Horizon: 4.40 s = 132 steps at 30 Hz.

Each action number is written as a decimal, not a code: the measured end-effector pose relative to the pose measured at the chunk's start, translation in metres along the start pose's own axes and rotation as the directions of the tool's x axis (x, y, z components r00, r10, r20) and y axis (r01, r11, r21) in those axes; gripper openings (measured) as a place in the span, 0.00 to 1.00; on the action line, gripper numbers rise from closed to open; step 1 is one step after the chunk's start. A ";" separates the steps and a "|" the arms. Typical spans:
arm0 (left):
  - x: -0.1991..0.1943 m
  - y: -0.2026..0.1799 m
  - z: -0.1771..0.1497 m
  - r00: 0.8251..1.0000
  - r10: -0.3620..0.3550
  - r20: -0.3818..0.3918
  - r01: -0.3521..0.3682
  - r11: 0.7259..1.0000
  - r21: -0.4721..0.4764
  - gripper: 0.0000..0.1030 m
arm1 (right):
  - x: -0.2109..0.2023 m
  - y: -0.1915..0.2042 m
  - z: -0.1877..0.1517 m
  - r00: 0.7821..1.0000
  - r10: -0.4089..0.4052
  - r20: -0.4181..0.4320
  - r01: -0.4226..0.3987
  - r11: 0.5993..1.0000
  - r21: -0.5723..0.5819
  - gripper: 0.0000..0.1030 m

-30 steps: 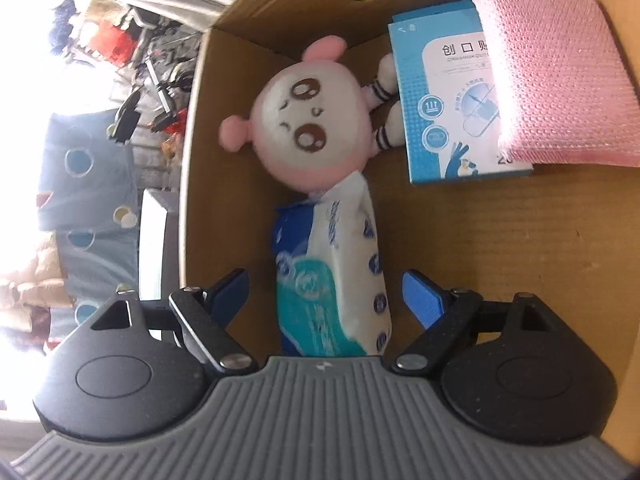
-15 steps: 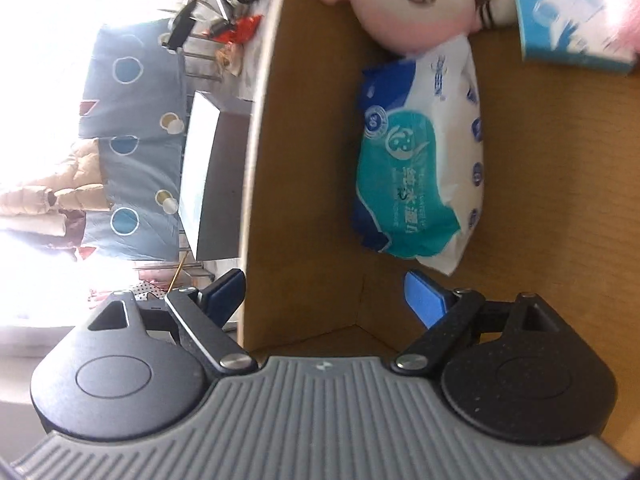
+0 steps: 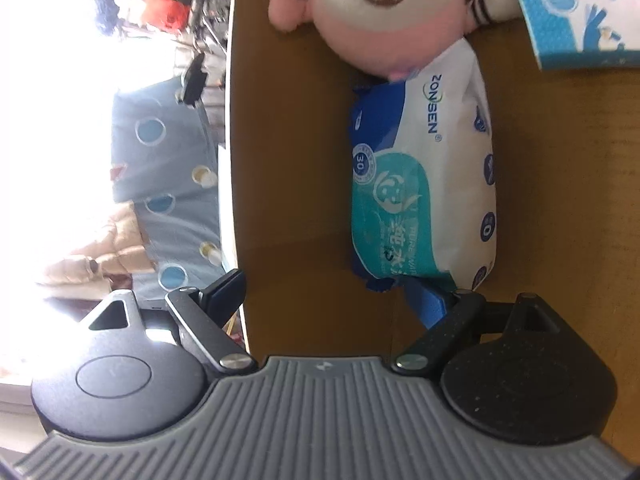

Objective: Organize soft objects
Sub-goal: 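Move both tools back over the remaining clutter, then grasp the white-and-teal cotton swab pack with the right gripper while left gripper pinches it, then lift the swab pack with the right gripper and carry it toward the box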

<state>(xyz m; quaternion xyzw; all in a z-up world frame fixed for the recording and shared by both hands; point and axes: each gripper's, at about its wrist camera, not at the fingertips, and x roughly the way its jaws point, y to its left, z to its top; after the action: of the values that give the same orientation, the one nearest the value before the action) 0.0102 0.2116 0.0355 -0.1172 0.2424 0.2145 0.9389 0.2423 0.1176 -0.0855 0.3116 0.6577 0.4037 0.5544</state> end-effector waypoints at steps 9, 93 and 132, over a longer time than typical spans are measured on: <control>-0.006 -0.012 -0.006 0.999 -0.034 -0.003 0.034 0.999 0.036 0.87 | -0.028 0.007 -0.019 1.000 0.001 0.017 0.000 0.996 -0.090 0.86; 0.018 -0.506 -0.173 0.819 -0.532 -0.213 0.496 0.473 0.728 0.03 | -0.528 -0.280 -0.143 0.615 -0.266 0.743 0.297 0.950 0.094 0.13; 0.042 -0.436 -0.079 0.725 -0.623 -0.295 0.680 0.576 0.453 0.02 | -0.520 -0.270 -0.125 0.618 -0.131 0.776 0.223 0.975 -0.012 0.73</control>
<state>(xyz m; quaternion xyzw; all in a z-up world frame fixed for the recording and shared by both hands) 0.2121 -0.1836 -0.0032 0.0562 0.2796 -0.2282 0.9309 0.2293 -0.4809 -0.0664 0.3571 0.3633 0.2102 0.8344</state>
